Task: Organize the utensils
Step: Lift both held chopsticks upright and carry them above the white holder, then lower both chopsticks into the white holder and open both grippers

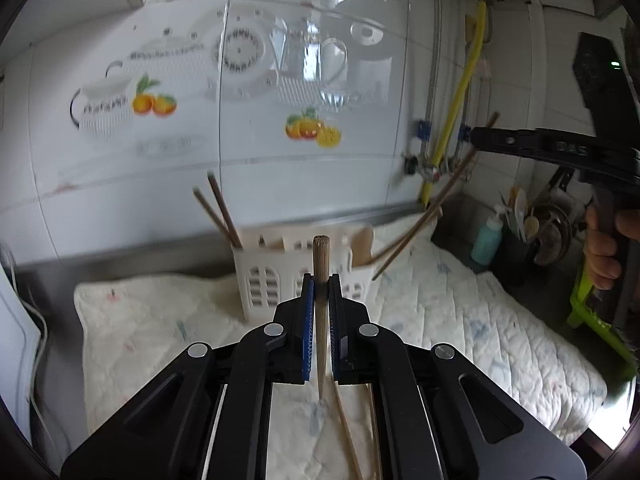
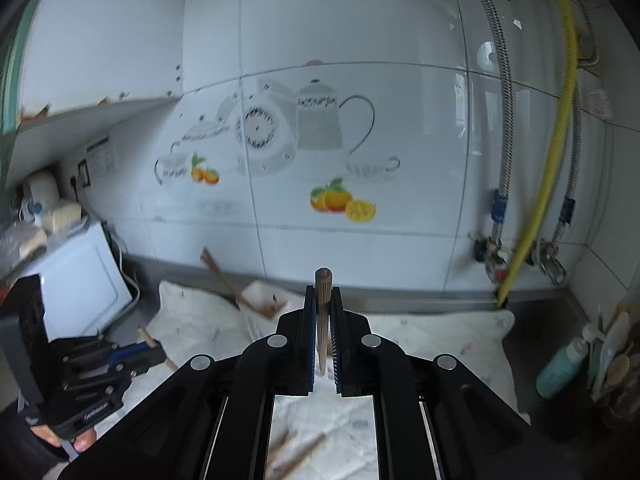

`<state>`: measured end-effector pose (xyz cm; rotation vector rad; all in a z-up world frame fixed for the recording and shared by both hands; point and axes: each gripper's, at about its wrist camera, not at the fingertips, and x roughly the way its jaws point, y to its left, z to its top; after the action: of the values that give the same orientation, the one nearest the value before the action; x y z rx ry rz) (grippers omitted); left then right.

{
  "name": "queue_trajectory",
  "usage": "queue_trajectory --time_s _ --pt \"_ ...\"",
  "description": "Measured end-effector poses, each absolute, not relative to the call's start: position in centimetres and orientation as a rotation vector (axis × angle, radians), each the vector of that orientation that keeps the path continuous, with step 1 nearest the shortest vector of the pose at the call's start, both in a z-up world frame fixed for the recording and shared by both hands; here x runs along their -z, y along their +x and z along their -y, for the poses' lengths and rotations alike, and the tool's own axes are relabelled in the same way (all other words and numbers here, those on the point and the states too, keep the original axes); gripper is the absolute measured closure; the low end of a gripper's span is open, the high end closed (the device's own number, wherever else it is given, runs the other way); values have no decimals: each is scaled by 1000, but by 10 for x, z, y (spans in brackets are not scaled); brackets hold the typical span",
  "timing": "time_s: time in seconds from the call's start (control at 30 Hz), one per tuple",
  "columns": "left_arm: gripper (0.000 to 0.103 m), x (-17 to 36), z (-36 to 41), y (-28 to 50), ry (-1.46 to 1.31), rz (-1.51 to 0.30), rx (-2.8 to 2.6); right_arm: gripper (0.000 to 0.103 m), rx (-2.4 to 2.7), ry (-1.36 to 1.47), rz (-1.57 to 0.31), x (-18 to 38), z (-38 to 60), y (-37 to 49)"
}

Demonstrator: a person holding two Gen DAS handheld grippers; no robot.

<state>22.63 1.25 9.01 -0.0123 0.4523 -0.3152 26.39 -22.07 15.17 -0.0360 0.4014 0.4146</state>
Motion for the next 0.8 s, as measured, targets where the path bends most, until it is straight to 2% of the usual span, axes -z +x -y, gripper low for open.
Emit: queue_trajectory --time_s 0.17,0.47,0.6,0.8 --pt "98 -125 -17 237 2 -400 299 97 -380 -44 -409 -155 208 299" --pt "98 -202 -19 256 15 -212 258 96 -363 -88 -514 -118 190 340" --pt "98 -209 -17 279 13 -194 225 96 -364 -102 -528 -111 188 345" --pt "98 -186 -18 321 -10 -255 178 94 -366 -109 -528 -107 190 350"
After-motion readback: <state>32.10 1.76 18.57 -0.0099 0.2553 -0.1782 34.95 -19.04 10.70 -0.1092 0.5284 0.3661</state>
